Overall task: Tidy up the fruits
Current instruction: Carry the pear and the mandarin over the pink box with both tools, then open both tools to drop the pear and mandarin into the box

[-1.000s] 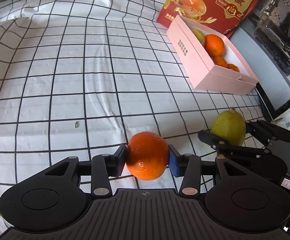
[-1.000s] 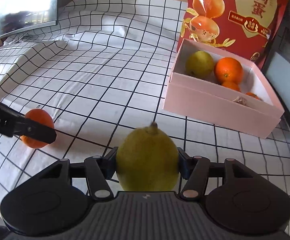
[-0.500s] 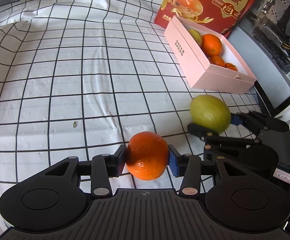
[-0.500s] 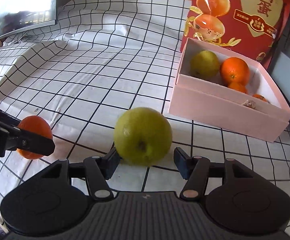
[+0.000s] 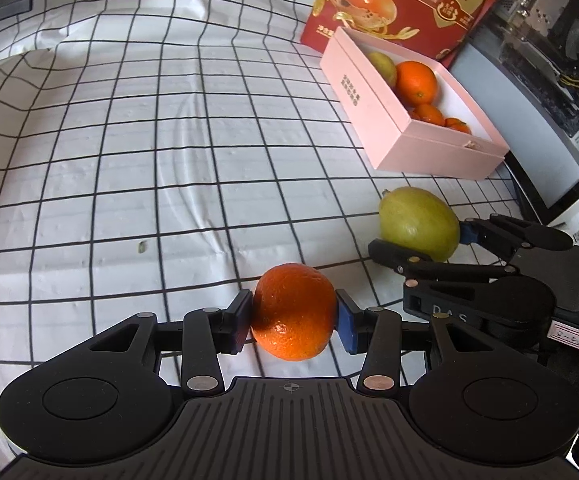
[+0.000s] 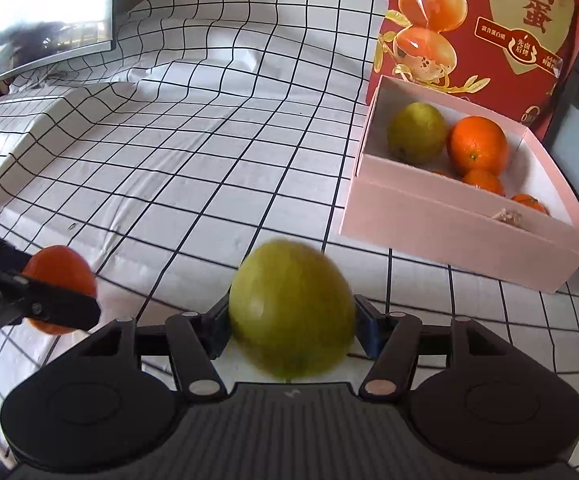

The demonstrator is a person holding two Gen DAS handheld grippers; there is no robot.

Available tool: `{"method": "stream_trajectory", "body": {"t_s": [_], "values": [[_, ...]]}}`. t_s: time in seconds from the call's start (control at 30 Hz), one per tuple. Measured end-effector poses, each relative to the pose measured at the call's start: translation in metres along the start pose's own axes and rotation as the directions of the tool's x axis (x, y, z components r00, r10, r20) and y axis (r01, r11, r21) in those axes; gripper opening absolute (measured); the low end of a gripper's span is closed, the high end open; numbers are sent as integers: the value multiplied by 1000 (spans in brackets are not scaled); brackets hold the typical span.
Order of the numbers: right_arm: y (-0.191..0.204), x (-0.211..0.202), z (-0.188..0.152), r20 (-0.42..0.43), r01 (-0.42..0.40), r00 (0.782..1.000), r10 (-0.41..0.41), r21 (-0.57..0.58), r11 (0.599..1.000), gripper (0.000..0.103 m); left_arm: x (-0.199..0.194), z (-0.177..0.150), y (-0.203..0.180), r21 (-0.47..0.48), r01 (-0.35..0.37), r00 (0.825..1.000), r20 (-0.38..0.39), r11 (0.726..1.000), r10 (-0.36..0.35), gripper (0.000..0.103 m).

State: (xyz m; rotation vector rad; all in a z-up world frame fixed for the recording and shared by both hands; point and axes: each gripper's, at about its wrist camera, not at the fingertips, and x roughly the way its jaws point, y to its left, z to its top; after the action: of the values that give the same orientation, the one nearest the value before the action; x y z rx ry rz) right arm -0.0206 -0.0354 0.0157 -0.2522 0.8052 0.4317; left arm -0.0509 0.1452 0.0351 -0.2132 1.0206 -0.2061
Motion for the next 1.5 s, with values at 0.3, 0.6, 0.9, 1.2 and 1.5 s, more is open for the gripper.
{"method": "stream_trajectory", "body": {"t_s": [0.3,0.6,0.9,1.2,1.5], "values": [[-30,-26,-8,15,3,1000,-5,85,996,58,11,11,-25,48,25,1000,2,999,-25,49],[-106,-75,64,147,91,983,-108,116,989,58,-1,112,-92,162,103,971,199,981,-135,49],[-181,-49,151,113,90,988,-103,113,990,58,94,181,-129,179,84,982,150,980,-112,49],[-192,32,141,-12,28,1000,-27,104,994,58,85,175,-100,67,109,940,318,992,-125,51],[-164,65,149,27,-8,1000,10,-47,999,58,62,143,-88,-2,44,928,370,999,-40,42]]}}
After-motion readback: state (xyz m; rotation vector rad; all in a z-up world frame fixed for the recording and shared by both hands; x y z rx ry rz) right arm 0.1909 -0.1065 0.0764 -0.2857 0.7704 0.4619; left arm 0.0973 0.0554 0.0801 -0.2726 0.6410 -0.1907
